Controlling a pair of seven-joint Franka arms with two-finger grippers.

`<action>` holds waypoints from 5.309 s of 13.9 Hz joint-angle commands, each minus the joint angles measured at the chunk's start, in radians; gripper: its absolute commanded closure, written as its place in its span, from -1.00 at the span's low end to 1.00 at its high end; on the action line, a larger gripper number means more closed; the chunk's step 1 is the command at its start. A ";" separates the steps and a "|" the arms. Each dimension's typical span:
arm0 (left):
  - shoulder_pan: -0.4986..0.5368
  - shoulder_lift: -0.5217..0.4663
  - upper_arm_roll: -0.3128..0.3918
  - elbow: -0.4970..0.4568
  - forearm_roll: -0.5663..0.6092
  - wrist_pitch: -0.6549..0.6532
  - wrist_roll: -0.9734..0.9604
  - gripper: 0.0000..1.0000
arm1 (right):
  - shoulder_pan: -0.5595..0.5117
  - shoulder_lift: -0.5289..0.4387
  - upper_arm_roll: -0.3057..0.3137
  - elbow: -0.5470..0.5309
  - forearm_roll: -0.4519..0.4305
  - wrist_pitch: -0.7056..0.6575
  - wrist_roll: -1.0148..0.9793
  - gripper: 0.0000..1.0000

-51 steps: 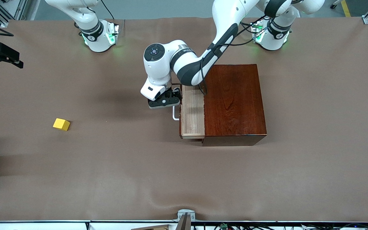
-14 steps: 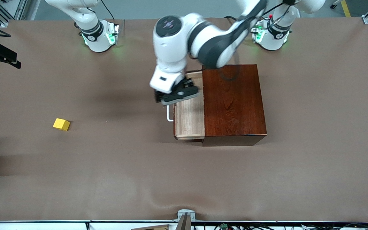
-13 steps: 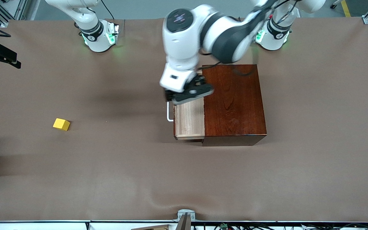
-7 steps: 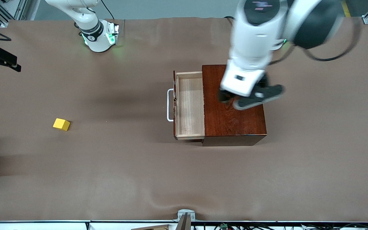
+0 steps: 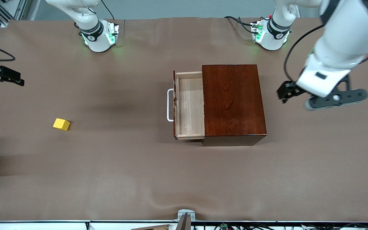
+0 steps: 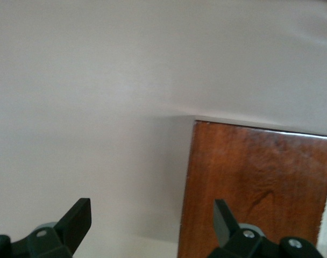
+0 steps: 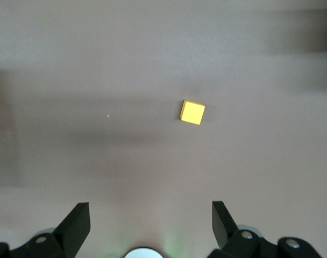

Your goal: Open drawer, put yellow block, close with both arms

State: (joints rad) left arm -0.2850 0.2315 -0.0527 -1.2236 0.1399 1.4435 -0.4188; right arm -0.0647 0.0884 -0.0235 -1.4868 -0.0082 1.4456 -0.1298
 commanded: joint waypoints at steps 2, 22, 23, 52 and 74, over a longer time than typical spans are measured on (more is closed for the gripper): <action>0.072 -0.104 -0.016 -0.094 -0.014 -0.003 0.075 -1.00 | -0.036 0.091 0.011 0.022 -0.004 0.045 -0.011 -1.00; 0.257 -0.334 -0.016 -0.367 -0.163 0.020 0.294 -1.00 | -0.119 0.364 0.011 -0.151 0.068 0.259 0.074 -1.00; 0.256 -0.334 -0.016 -0.366 -0.161 0.011 0.291 -1.00 | -0.121 0.381 0.011 -0.155 0.068 0.259 0.076 -1.00; 0.253 -0.317 -0.016 -0.347 -0.146 -0.009 0.281 -1.00 | -0.168 0.450 0.011 -0.426 0.027 0.756 -0.017 -0.51; 0.251 -0.316 -0.024 -0.352 -0.123 -0.008 0.279 -1.00 | 0.026 0.395 0.022 -0.191 0.065 0.355 0.263 1.00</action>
State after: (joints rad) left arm -0.0414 -0.0828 -0.0681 -1.5795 -0.0006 1.4477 -0.1460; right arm -0.0682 0.5201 0.0033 -1.6818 0.0422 1.8357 0.0817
